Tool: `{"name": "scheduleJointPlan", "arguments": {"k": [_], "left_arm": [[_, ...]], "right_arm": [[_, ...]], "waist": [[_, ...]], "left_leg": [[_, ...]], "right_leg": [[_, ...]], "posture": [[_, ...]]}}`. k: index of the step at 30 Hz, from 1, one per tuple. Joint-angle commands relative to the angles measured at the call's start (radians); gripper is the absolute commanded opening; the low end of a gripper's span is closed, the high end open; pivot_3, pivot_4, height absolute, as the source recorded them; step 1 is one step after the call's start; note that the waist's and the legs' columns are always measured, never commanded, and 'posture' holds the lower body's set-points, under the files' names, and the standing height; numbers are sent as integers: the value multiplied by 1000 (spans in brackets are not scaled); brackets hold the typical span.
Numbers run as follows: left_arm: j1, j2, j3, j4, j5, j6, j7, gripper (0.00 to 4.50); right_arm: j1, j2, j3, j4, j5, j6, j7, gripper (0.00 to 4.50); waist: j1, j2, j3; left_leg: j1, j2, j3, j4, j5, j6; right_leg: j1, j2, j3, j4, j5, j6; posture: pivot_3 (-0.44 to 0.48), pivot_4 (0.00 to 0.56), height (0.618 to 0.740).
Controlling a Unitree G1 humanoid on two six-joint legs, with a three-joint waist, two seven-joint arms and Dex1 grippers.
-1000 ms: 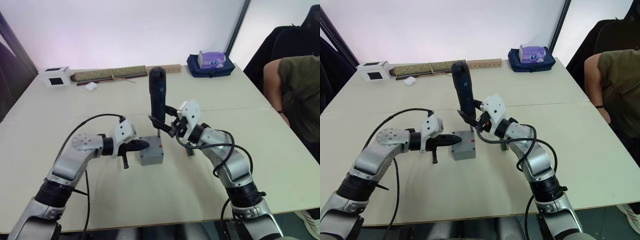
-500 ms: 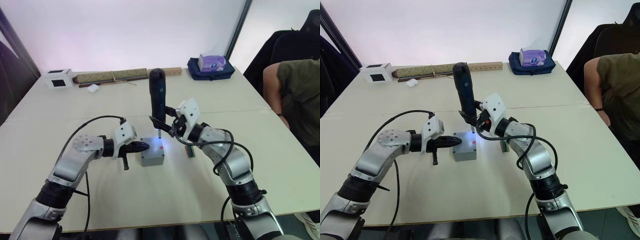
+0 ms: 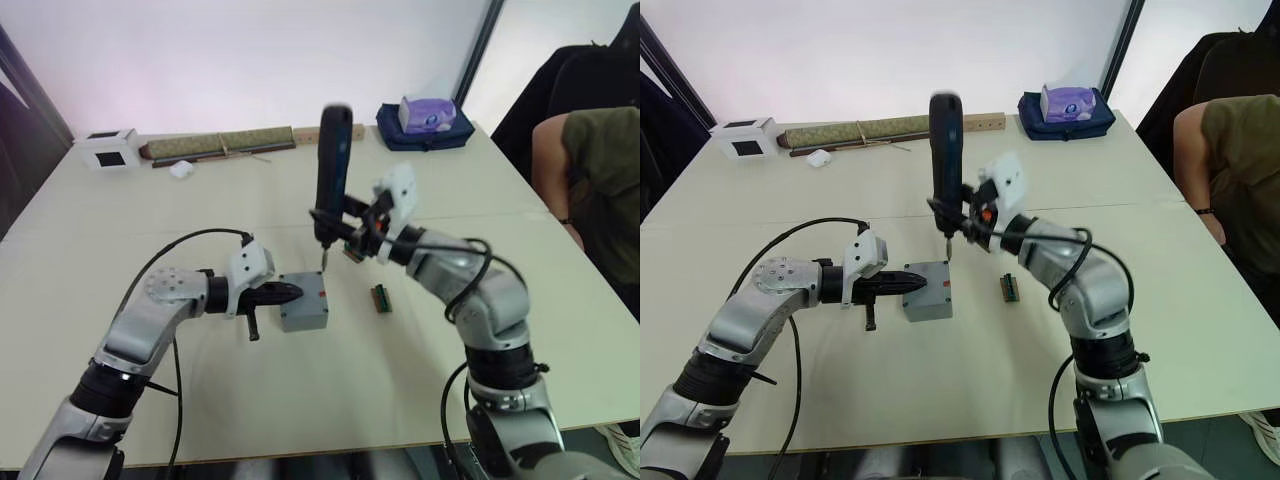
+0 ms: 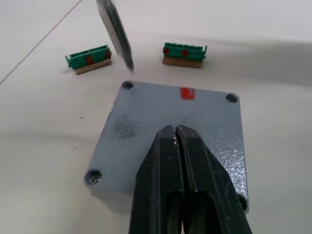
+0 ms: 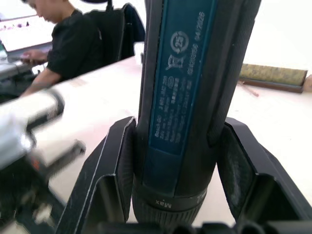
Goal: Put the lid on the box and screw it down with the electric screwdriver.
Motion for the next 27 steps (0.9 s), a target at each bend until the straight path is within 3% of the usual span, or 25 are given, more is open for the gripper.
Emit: {"name": "scheduleJointPlan", "arguments": {"k": [1,8,13,20,27], "left_arm": [[-30,21,58,-82,-60,31,-8,0],[-30,71,106,-184,-135,84,-17,0],[-32,91,133,-231,-180,108,-12,0],[-11,89,145,-294,-223,142,22,0],[-8,104,158,-326,-257,176,48,0]], "right_arm": [[-85,-97,-92,-92,35,111,-52,1861],[-133,-343,-137,-27,79,532,-55,1861],[-123,-540,12,56,40,671,-8,1861],[-100,-573,110,342,10,735,48,1861],[-126,-562,175,473,-26,697,91,1861]], "waist": [[4,0,0],[1,1,4],[0,4,10],[-2,3,12],[-2,3,12]], "left_leg": [[-4,0,0,0,0,0],[-10,-1,1,-1,0,0],[-10,-1,2,-1,0,0],[-10,-1,3,0,0,0],[-9,-1,3,1,0,0]], "right_leg": [[-4,0,0,0,0,0],[-8,-1,-2,-6,0,0],[-8,0,-2,-5,0,0],[-7,1,-2,-4,0,0],[-7,1,-2,-4,0,0]], "posture": [[0,150,740],[0,150,740],[0,150,740],[0,150,740],[0,150,740]]}}
